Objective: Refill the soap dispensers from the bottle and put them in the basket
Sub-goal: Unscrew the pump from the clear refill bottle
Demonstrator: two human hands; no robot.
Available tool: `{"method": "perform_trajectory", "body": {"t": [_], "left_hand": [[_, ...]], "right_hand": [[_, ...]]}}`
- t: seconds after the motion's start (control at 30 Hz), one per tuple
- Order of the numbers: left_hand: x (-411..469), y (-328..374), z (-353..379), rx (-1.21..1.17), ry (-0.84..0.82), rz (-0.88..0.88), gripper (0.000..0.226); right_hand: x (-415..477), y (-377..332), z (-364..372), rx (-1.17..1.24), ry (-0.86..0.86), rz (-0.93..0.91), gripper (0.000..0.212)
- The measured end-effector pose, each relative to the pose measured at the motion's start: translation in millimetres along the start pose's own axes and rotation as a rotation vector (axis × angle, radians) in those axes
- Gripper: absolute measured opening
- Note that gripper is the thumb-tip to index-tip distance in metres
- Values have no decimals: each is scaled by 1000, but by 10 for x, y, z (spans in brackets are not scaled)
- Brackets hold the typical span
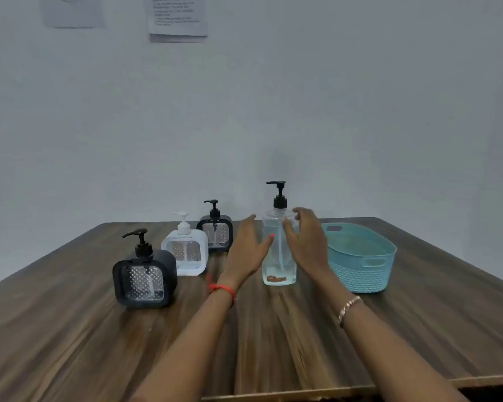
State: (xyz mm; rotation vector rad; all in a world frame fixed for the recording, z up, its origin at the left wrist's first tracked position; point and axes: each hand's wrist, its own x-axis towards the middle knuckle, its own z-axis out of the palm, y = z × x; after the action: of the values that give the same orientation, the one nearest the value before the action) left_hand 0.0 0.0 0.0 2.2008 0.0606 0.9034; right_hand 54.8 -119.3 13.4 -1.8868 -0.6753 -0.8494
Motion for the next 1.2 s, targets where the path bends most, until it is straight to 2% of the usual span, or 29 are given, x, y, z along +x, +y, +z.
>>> {"method": "perform_trajectory", "body": {"t": [0.1,0.17,0.23,0.33,0.4,0.53,0.63,0.7,0.8,0.9,0.97,1.03,1.1,1.2], "left_hand": [[265,17,37,-120,-20,-76,76],[421,21,71,-172,-58,-124,84],[507,-11,126,-221,-123,-139,88],[608,-99,214,-309,-169,-128,72],[639,-137,244,-338,-168,-146,67],[686,-210,267,-339,-183,-133,70],[693,-243,265,-367,-194,-127,59],[695,-258,261,-364,-190,-120,58],[692,-259,267,-366,-176,-129,64],[679,-250,272,-374,-172,-138,68],[679,-254,273,-376,-170,-137,69],[675,-253,273,-378,-168,-134,69],[671,-254,273,-369,-171,-131,69],[662,-249,278,-375,-174,-129,70]], "right_hand": [[380,10,116,21,-91,124,56],[613,-3,201,-6,-156,196,63],[717,2,285,-43,-207,218,55],[806,45,333,-10,-244,229,36],[819,72,352,55,-262,231,28],[878,135,316,188,-290,217,34],[914,205,248,345,-367,199,15],[931,275,200,469,-446,208,13],[980,385,143,641,-592,269,25],[1001,444,130,857,-696,353,47],[1004,462,150,940,-664,399,44],[973,408,169,768,-547,372,40],[949,345,199,537,-397,322,53],[954,317,188,517,-346,306,64]]}}
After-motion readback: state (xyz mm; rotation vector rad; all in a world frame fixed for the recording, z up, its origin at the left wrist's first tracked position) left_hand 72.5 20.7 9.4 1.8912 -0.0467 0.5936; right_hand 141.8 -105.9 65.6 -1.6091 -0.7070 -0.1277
